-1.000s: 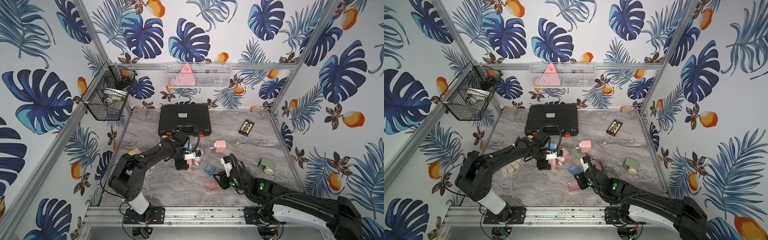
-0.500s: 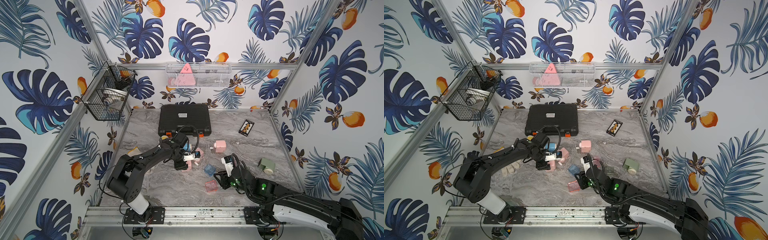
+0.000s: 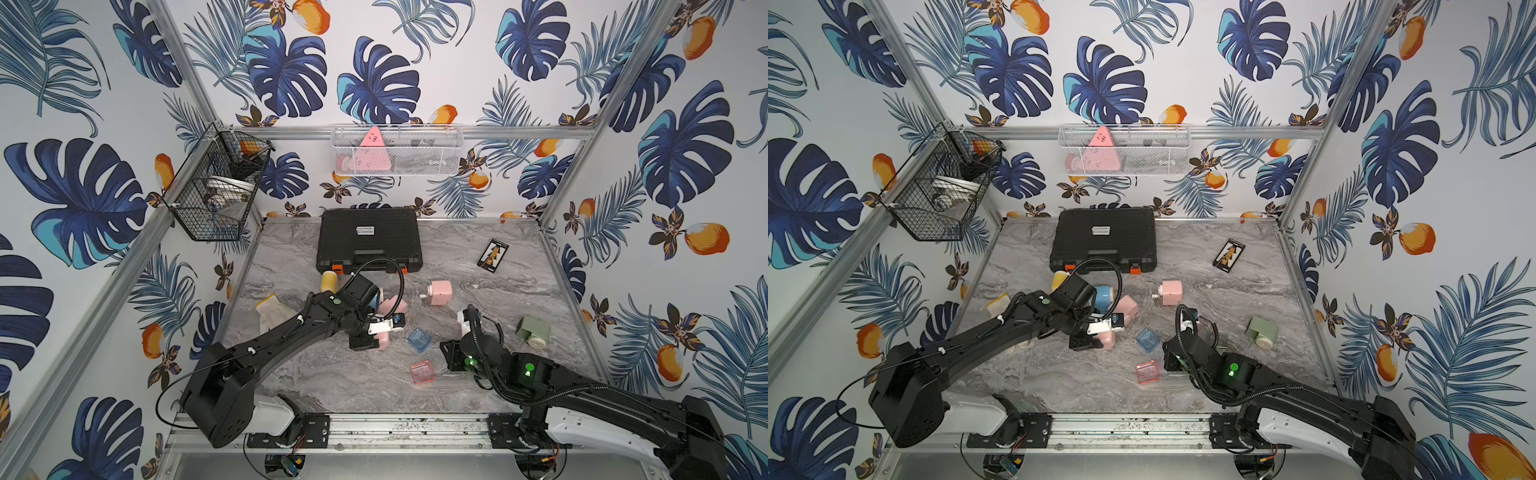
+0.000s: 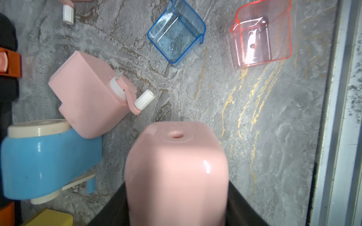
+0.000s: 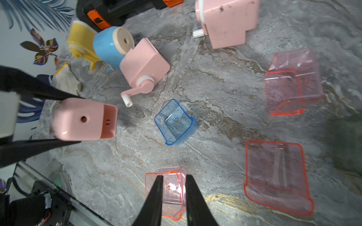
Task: Put the tray back into the pencil sharpener
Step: Pick up the pencil sharpener from the center of the board, then close the container of the pencil sharpener.
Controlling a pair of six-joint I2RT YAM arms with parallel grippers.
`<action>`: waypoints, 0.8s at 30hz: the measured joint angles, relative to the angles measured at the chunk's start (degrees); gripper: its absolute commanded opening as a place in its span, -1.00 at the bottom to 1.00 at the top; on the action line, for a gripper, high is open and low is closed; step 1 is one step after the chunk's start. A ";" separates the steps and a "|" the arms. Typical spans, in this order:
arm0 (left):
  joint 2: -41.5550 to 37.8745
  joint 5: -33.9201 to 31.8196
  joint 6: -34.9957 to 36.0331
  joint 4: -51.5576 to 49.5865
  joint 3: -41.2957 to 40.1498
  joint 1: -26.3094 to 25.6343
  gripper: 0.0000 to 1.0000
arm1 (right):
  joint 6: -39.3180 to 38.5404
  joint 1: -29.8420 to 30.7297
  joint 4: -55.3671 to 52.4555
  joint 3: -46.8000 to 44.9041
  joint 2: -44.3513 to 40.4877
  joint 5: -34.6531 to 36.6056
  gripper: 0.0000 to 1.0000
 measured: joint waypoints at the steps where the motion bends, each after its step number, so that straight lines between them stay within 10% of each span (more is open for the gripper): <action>1: -0.52 0.04 -0.55 0.02 -0.22 -0.79 0.14 | 0.81 0.00 -0.87 0.74 0.61 0.00 -0.52; 24: 0.07 -0.83 -13.81 1.01 -4.24 -15.89 0.06 | 8.41 -3.41 0.31 0.11 11.21 -19.39 -0.49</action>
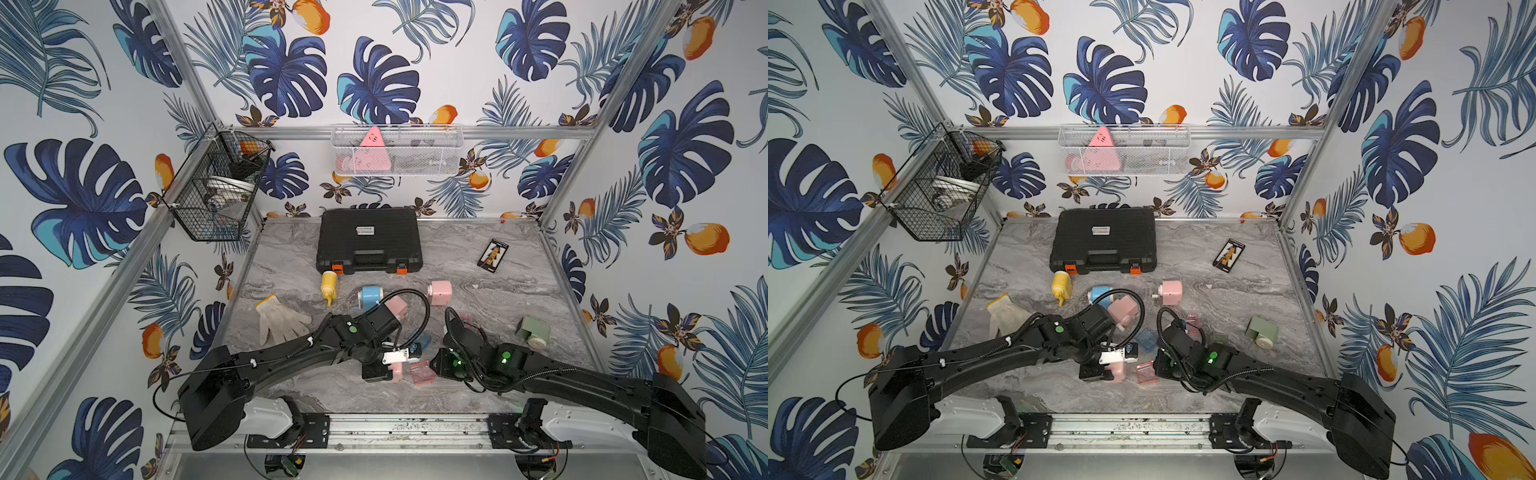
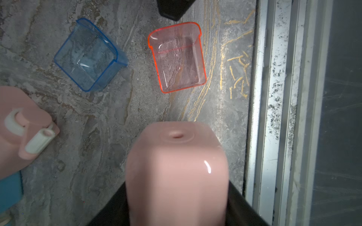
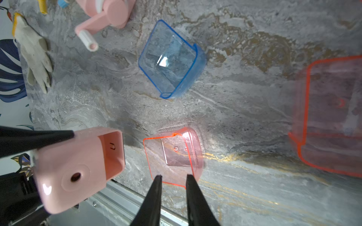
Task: Put the tray back into the pencil sharpener
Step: Close the container of the pencil sharpener.
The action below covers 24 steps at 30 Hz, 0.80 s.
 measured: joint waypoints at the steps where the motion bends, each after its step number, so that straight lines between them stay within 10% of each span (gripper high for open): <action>1: 0.55 -0.17 -0.20 0.20 0.02 -0.55 0.07 | 0.15 -0.98 0.70 -0.87 0.02 -1.18 -0.49; 24: 7.69 -3.87 -4.02 3.78 1.97 -5.16 0.09 | -0.26 -10.95 14.23 -8.66 2.14 -15.06 -0.44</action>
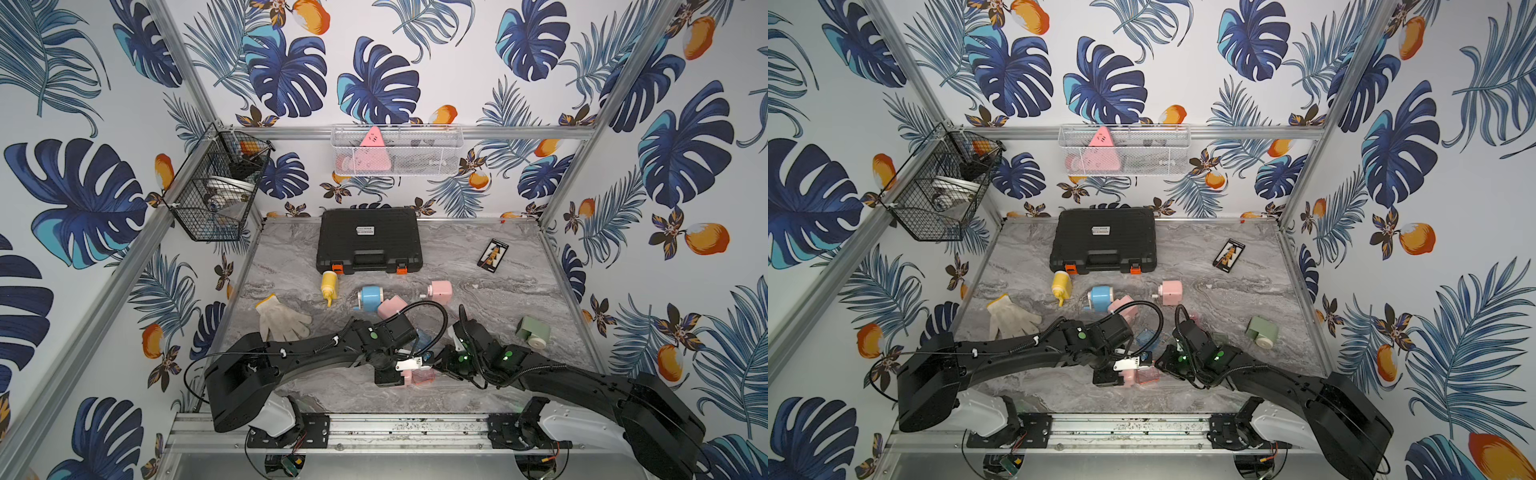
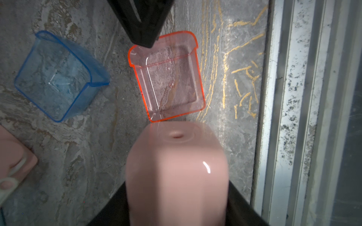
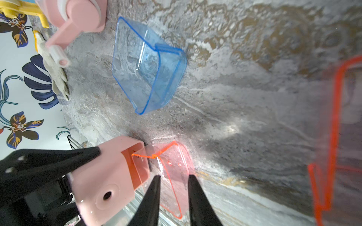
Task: Put the tray back into the pencil sharpener
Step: Close the container of the pencil sharpener.
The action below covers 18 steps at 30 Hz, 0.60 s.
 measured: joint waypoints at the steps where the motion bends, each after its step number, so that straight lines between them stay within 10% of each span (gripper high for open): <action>1: 0.15 -0.22 -0.44 0.09 0.09 -0.17 0.09 | -0.04 -0.22 0.39 -0.20 0.04 -0.28 -0.43; 18: 0.22 -1.20 -3.65 4.24 -1.16 -1.97 0.08 | 0.11 -0.79 10.27 -1.70 6.95 -7.56 -0.48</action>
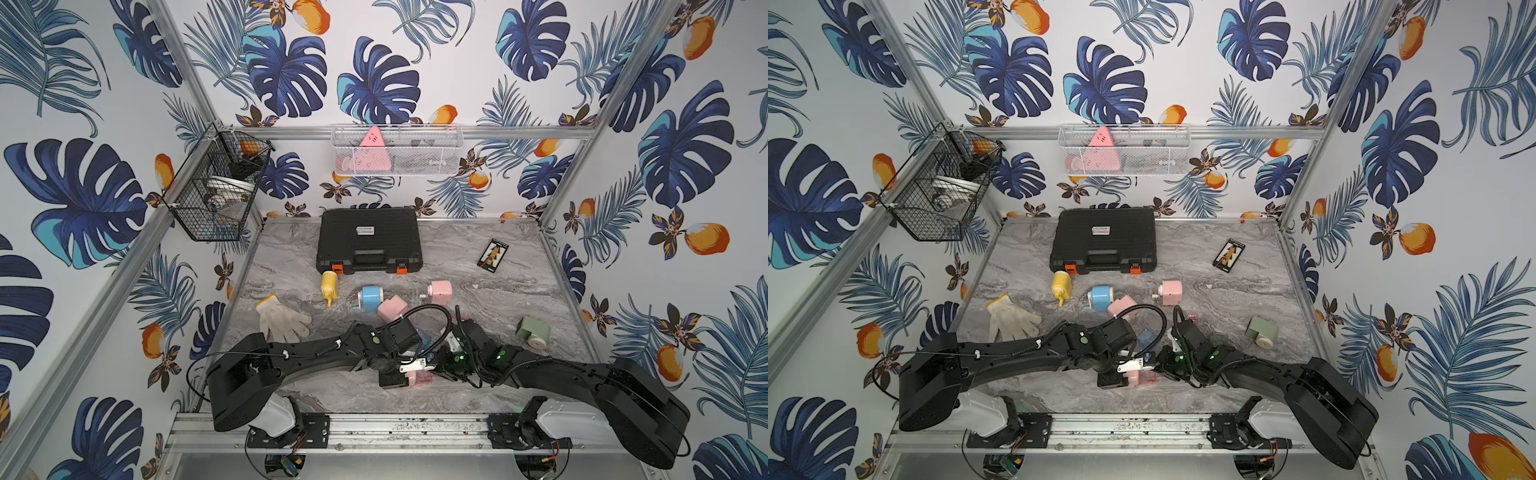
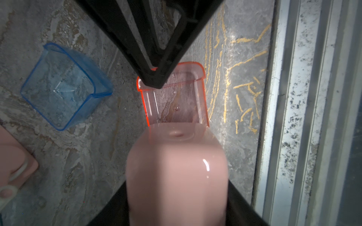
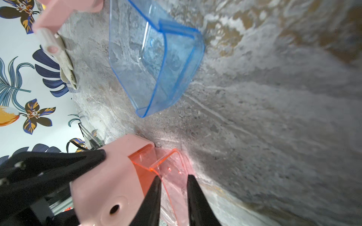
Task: Put the tray back into the pencil sharpener
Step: Close the container of the pencil sharpener.
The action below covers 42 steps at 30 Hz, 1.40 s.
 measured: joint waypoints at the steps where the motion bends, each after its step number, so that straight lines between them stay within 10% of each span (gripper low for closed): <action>1: 0.00 0.00 -0.02 0.20 -0.07 -0.04 0.08 | 0.11 0.00 0.59 -0.11 0.24 -0.39 -0.49; 19: -0.74 -0.31 -0.24 2.10 -1.22 -0.28 0.06 | 2.84 0.00 2.60 -1.27 -4.74 -1.14 -0.46; 25: -1.03 -0.31 -0.24 2.75 -1.70 -0.33 0.07 | 1.42 -0.35 -6.27 -0.50 -9.86 5.44 -0.75; 42: -2.34 -0.15 -1.33 5.70 -3.74 -0.37 0.02 | -0.81 2.12 -1.51 2.32 4.44 -1.97 -0.91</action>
